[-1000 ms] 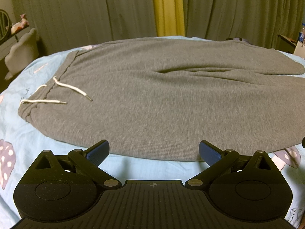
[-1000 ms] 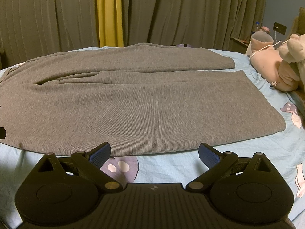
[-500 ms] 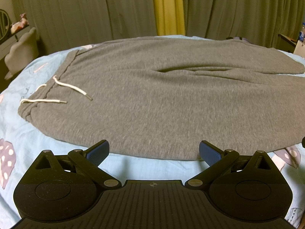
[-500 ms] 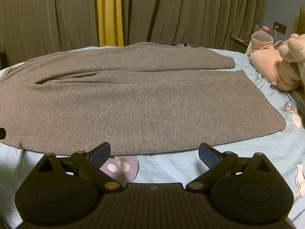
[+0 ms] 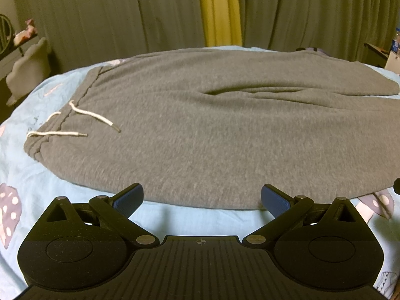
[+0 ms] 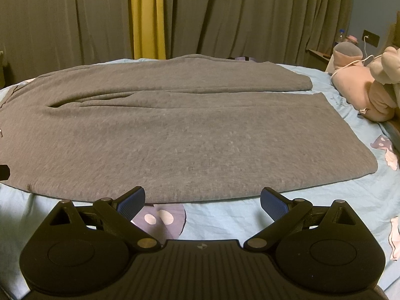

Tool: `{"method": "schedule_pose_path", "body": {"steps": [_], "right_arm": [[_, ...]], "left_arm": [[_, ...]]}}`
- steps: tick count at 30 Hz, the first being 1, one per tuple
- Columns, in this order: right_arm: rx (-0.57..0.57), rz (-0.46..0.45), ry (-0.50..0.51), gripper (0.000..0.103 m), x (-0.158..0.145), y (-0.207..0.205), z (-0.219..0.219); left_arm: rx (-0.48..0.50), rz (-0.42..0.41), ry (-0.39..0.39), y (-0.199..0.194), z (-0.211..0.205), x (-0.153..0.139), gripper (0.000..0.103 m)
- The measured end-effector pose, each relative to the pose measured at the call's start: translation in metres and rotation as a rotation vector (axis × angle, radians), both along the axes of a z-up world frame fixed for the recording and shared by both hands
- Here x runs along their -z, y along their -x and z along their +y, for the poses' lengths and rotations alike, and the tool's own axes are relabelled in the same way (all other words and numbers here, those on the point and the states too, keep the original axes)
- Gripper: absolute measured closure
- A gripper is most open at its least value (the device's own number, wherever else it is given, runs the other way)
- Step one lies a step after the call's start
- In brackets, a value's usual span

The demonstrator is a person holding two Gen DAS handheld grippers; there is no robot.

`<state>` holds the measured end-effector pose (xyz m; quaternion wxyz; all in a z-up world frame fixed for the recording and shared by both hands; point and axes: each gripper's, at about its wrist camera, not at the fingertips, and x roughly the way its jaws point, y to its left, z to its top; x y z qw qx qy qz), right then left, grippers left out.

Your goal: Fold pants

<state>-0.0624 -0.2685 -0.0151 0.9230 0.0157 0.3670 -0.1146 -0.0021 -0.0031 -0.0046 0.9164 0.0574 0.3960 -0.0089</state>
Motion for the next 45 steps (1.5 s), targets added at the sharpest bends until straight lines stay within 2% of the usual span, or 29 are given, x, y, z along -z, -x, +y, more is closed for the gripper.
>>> {"method": "schedule_pose_path", "body": {"steps": [13, 17, 21, 25, 27, 30, 34, 37, 40, 42, 45], "right_arm": [[-0.019, 0.018, -0.044, 0.004, 0.004, -0.012, -0.001], [-0.014, 0.035, -0.067, 0.004, 0.009, -0.025, -0.004], [-0.003, 0.042, -0.042, 0.004, 0.015, -0.045, -0.009], [0.015, 0.101, -0.063, 0.004, 0.031, -0.07, -0.021], [0.044, 0.134, -0.11, 0.004, 0.041, -0.082, -0.031], [0.066, 0.113, -0.144, 0.004, 0.045, -0.087, -0.042], [0.034, 0.1, -0.131, 0.004, 0.049, -0.088, -0.042], [0.028, 0.106, -0.133, 0.004, 0.051, -0.093, -0.045], [0.026, 0.159, -0.157, 0.004, 0.047, -0.107, -0.052], [0.068, 0.21, -0.215, 0.004, 0.036, -0.121, -0.062], [0.122, 0.082, -0.339, 0.004, 0.006, -0.152, -0.087]], "left_arm": [[0.013, 0.01, -0.012, -0.004, -0.005, 0.0, 0.0], [0.026, 0.036, -0.003, -0.01, -0.006, 0.003, 0.0], [0.018, 0.057, -0.021, -0.023, -0.01, 0.005, 0.0], [-0.032, -0.013, -0.047, -0.04, -0.019, -0.013, 0.0], [-0.06, -0.052, -0.026, -0.055, -0.026, -0.025, 0.0], [-0.093, -0.088, 0.01, -0.084, -0.038, -0.033, 0.0], [-0.162, -0.113, -0.001, -0.122, -0.045, -0.017, 0.0], [-0.223, -0.188, -0.077, -0.136, -0.042, 0.005, 0.0], [-0.268, -0.216, -0.151, -0.147, -0.035, 0.018, 0.0], [-0.314, -0.213, -0.131, -0.156, -0.024, 0.02, 0.0], [-0.378, -0.299, -0.096, -0.156, -0.008, 0.02, 0.0]]}}
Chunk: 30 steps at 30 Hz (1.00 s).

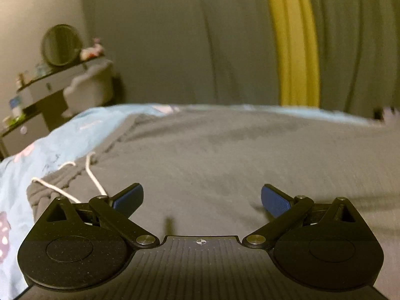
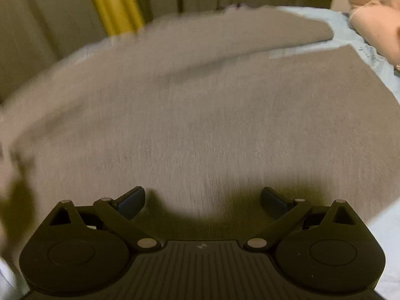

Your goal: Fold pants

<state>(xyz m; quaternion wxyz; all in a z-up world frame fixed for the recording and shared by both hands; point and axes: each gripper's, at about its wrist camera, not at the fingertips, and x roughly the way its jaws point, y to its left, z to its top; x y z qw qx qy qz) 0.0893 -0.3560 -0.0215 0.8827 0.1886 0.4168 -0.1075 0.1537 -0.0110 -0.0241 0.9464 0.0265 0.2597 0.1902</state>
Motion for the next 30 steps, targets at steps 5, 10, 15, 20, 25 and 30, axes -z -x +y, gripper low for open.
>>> {"method": "schedule_pose_path", "body": {"steps": [5, 10, 15, 20, 25, 30], "right_arm": [[0.091, -0.137, -0.044, 0.015, -0.023, -0.122, -0.038], [0.231, -0.112, -0.059, 0.042, -0.019, -0.25, -0.066], [0.326, -0.024, -0.002, 0.042, 0.002, -0.328, -0.078], [0.424, 0.016, -0.029, 0.052, 0.02, -0.342, -0.091], [0.475, 0.021, -0.042, 0.078, 0.021, -0.343, -0.1], [0.443, 0.036, 0.014, 0.08, 0.024, -0.345, -0.095]], "left_arm": [[-0.061, -0.08, -0.011, -0.007, 0.018, 0.011, 0.0], [-0.072, -0.001, 0.102, -0.026, 0.036, 0.035, 0.0], [-0.113, -0.012, 0.221, -0.023, 0.046, 0.047, 0.0], [-0.118, -0.011, 0.213, -0.022, 0.044, 0.049, 0.0], [-0.118, -0.013, 0.226, -0.022, 0.046, 0.049, 0.0], [-0.117, -0.014, 0.234, -0.021, 0.046, 0.048, 0.0]]}}
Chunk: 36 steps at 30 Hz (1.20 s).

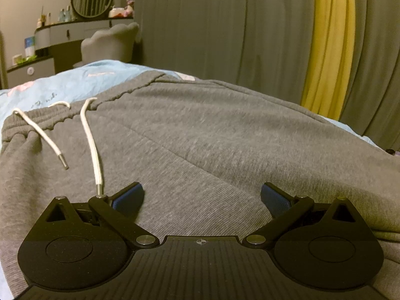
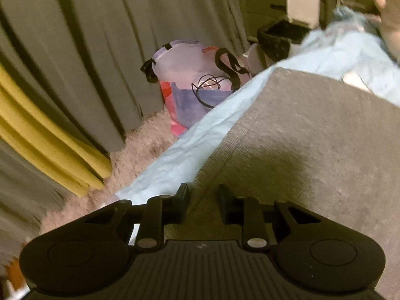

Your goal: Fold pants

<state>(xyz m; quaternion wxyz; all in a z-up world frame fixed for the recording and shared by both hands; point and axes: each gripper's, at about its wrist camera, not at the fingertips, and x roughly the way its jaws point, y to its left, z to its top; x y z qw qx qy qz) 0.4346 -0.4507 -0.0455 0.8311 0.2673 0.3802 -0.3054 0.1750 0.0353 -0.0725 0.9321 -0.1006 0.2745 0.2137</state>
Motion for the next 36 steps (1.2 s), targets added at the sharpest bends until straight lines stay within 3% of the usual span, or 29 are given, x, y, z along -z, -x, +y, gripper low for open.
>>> {"method": "schedule_pose_path", "body": {"steps": [4, 8, 11, 16, 21, 23, 25, 27, 30, 32, 35, 36], "right_arm": [[-0.028, 0.019, 0.053, 0.096, -0.004, 0.0, 0.009], [-0.047, -0.02, 0.1, 0.099, -0.018, 0.014, 0.015], [-0.079, -0.106, 0.126, 0.099, -0.042, 0.045, 0.015], [-0.093, -0.27, 0.152, 0.099, -0.077, 0.155, 0.018], [-0.045, -0.311, 0.139, 0.099, -0.073, 0.294, 0.025], [-0.013, -0.275, 0.145, 0.102, -0.057, 0.337, 0.027], [0.031, -0.173, 0.149, 0.103, -0.032, 0.362, 0.022], [0.097, -0.11, 0.072, 0.102, -0.011, 0.383, 0.006], [0.128, -0.209, -0.089, 0.098, -0.004, 0.394, -0.015], [0.101, -0.293, -0.135, 0.081, -0.006, 0.389, -0.019], [0.087, -0.373, -0.157, 0.057, -0.003, 0.381, -0.024], [0.106, -0.384, -0.175, 0.056, 0.002, 0.376, -0.028]], "left_arm": [[0.001, -0.004, 0.009, 0.0, 0.001, 0.001, 0.0], [0.001, -0.003, 0.004, 0.0, 0.002, 0.001, 0.0], [0.004, -0.011, 0.019, 0.0, 0.002, 0.0, 0.0], [0.004, -0.053, 0.053, 0.007, 0.007, -0.006, 0.0], [-0.002, -0.172, 0.009, 0.027, 0.007, -0.031, 0.0], [0.024, -0.219, -0.009, 0.034, 0.003, -0.037, 0.0], [0.045, -0.205, -0.012, 0.033, 0.0, -0.038, 0.0], [0.053, -0.183, -0.005, 0.029, 0.001, -0.038, 0.0], [0.041, -0.165, 0.052, 0.028, 0.01, -0.039, 0.0], [0.035, -0.163, 0.101, 0.027, 0.016, -0.04, 0.0], [0.037, -0.159, 0.106, 0.027, 0.019, -0.039, 0.0], [0.047, -0.158, 0.102, 0.027, 0.018, -0.039, 0.0]]}}
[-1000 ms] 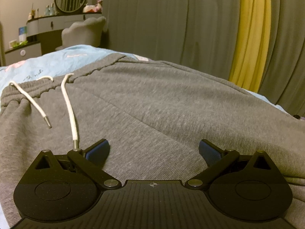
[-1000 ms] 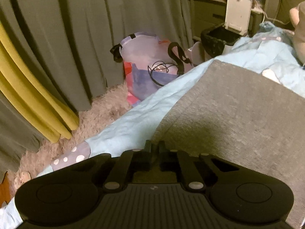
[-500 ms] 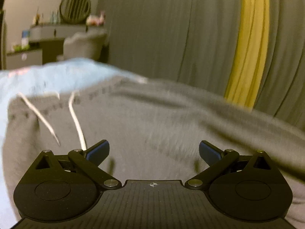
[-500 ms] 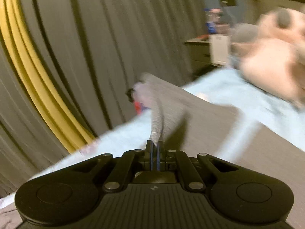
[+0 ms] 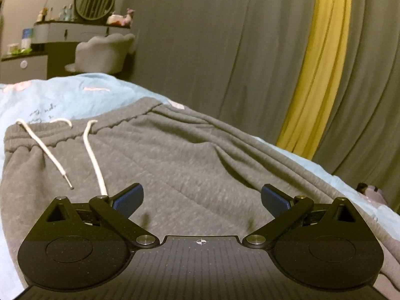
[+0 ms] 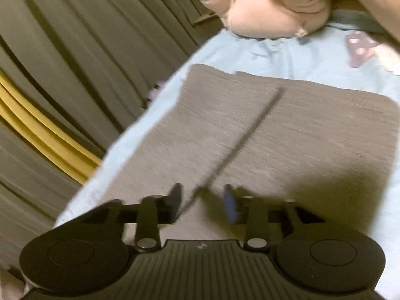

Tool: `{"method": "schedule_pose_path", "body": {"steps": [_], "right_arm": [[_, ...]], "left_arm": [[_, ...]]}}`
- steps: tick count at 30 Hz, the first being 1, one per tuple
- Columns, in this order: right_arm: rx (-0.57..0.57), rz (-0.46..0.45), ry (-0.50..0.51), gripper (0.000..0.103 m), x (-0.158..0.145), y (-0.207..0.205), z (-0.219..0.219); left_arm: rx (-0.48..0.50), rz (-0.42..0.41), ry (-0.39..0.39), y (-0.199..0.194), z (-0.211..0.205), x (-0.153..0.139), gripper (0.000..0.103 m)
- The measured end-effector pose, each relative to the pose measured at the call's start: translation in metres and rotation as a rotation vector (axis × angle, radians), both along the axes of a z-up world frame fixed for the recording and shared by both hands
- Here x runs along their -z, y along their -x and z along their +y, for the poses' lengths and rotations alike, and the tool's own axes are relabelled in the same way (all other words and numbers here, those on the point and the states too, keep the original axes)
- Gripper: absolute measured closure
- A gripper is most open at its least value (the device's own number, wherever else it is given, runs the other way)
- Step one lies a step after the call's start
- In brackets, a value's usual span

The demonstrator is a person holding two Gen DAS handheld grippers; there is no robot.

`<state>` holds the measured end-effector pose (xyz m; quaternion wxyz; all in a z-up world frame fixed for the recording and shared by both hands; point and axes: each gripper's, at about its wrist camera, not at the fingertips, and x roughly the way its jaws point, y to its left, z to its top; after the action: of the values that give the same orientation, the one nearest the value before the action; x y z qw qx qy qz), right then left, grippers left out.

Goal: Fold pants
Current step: 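Close the right gripper on the pant leg hem and lift it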

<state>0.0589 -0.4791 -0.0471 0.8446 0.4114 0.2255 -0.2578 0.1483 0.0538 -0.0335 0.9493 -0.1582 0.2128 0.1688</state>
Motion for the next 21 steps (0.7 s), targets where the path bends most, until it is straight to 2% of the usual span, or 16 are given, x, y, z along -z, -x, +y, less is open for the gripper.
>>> {"method": "schedule_pose_path", "body": {"steps": [1, 3, 4, 5, 7, 10, 13, 16, 18, 19, 20, 21], "right_arm": [[0.01, -0.016, -0.032, 0.056, 0.007, -0.003, -0.005], [0.033, -0.055, -0.114, 0.063, 0.022, -0.01, -0.016], [0.05, -0.095, -0.149, 0.073, 0.026, -0.008, -0.02], [0.056, -0.138, -0.177, 0.086, 0.03, -0.009, -0.026], [0.069, -0.162, -0.209, 0.097, 0.04, -0.011, -0.034], [0.064, -0.191, -0.246, 0.097, 0.051, -0.008, -0.035], [0.063, -0.217, -0.283, 0.093, 0.052, -0.008, -0.04], [0.053, -0.227, -0.28, 0.092, 0.051, -0.009, -0.043], [0.049, -0.218, -0.273, 0.092, 0.05, -0.01, -0.045], [0.05, -0.219, -0.277, 0.092, 0.051, -0.01, -0.044], [0.05, -0.219, -0.28, 0.092, 0.051, -0.01, -0.044], [0.048, -0.22, -0.28, 0.092, 0.05, -0.01, -0.043]], "left_arm": [[0.02, 0.0, 0.001, -0.002, 0.0, 0.0, 0.0], [0.055, 0.004, 0.02, -0.004, 0.001, 0.0, 0.0], [0.08, 0.01, 0.04, -0.008, 0.004, 0.0, 0.0], [0.096, 0.01, 0.054, -0.011, 0.006, -0.002, 0.0], [0.119, 0.007, 0.091, -0.02, 0.016, -0.009, 0.0], [0.13, -0.027, 0.138, -0.038, 0.034, -0.026, 0.0], [0.172, -0.032, 0.277, -0.079, 0.056, -0.043, 0.0], [0.229, 0.048, 0.422, -0.132, 0.065, -0.049, 0.0], [0.265, 0.122, 0.517, -0.168, 0.068, -0.043, 0.001], [0.264, 0.183, 0.54, -0.186, 0.067, -0.037, 0.009], [0.246, 0.238, 0.544, -0.199, 0.066, -0.032, 0.027], [0.237, 0.283, 0.538, -0.208, 0.065, -0.026, 0.031]]}}
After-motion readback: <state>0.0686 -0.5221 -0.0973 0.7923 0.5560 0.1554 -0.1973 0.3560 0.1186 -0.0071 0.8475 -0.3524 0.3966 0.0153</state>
